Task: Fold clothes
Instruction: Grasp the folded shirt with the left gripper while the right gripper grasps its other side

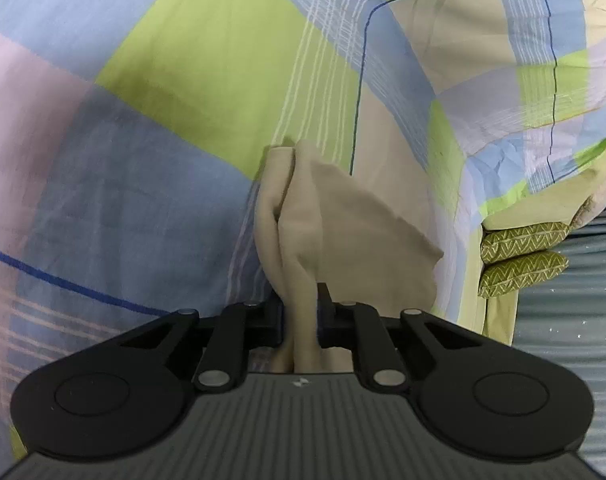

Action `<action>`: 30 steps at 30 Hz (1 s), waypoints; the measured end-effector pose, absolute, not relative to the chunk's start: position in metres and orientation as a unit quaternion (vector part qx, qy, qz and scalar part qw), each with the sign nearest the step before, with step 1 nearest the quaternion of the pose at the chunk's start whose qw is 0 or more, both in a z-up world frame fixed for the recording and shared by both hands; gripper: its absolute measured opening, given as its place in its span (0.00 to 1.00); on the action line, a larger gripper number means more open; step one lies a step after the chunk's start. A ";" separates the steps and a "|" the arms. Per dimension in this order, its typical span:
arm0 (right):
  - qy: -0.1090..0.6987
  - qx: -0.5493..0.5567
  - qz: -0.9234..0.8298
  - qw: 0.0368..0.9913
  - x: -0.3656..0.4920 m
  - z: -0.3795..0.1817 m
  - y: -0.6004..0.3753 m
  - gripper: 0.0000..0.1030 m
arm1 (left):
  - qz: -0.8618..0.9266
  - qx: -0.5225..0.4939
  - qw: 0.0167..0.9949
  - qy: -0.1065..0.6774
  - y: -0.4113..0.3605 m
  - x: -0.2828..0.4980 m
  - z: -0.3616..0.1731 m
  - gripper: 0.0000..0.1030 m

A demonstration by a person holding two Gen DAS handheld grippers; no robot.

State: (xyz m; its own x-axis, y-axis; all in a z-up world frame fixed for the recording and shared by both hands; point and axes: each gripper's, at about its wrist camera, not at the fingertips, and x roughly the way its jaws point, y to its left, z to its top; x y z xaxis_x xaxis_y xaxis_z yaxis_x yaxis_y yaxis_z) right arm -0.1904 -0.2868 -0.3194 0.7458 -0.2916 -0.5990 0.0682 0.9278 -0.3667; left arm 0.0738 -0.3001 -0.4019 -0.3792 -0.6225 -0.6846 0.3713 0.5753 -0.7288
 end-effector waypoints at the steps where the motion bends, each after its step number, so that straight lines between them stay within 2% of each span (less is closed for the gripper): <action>1: 0.353 -0.135 -0.105 0.920 -0.195 -0.317 -0.297 0.51 | -0.451 -0.090 0.548 0.698 -0.300 0.074 -0.403 0.13; 5: 0.383 0.104 -0.160 0.904 -0.227 -0.318 -0.385 0.51 | -0.448 -0.092 0.543 0.704 -0.302 0.077 -0.407 0.13; 9: 0.364 0.311 -0.204 0.854 -0.262 -0.343 -0.470 0.51 | -0.453 -0.085 0.541 0.704 -0.304 0.079 -0.410 0.15; 12: 0.355 0.375 -0.198 0.833 -0.275 -0.359 -0.503 0.51 | -0.449 -0.086 0.539 0.707 -0.303 0.081 -0.411 0.15; 16: 0.363 0.403 -0.172 0.822 -0.282 -0.376 -0.524 0.53 | -0.450 -0.086 0.538 0.708 -0.302 0.082 -0.411 0.18; 24: 0.302 0.516 -0.068 0.799 -0.288 -0.404 -0.552 0.52 | -0.449 -0.110 0.522 0.716 -0.299 0.087 -0.422 0.19; 28: 0.272 0.547 -0.053 0.790 -0.286 -0.417 -0.559 0.40 | -0.456 -0.114 0.515 0.716 -0.299 0.089 -0.425 0.19; 29: 0.270 0.550 -0.052 0.789 -0.284 -0.420 -0.560 0.32 | -0.459 -0.114 0.514 0.716 -0.299 0.090 -0.426 0.19; 30: 0.271 0.551 -0.053 0.787 -0.281 -0.422 -0.559 0.28 | -0.463 -0.112 0.514 0.714 -0.300 0.090 -0.426 0.18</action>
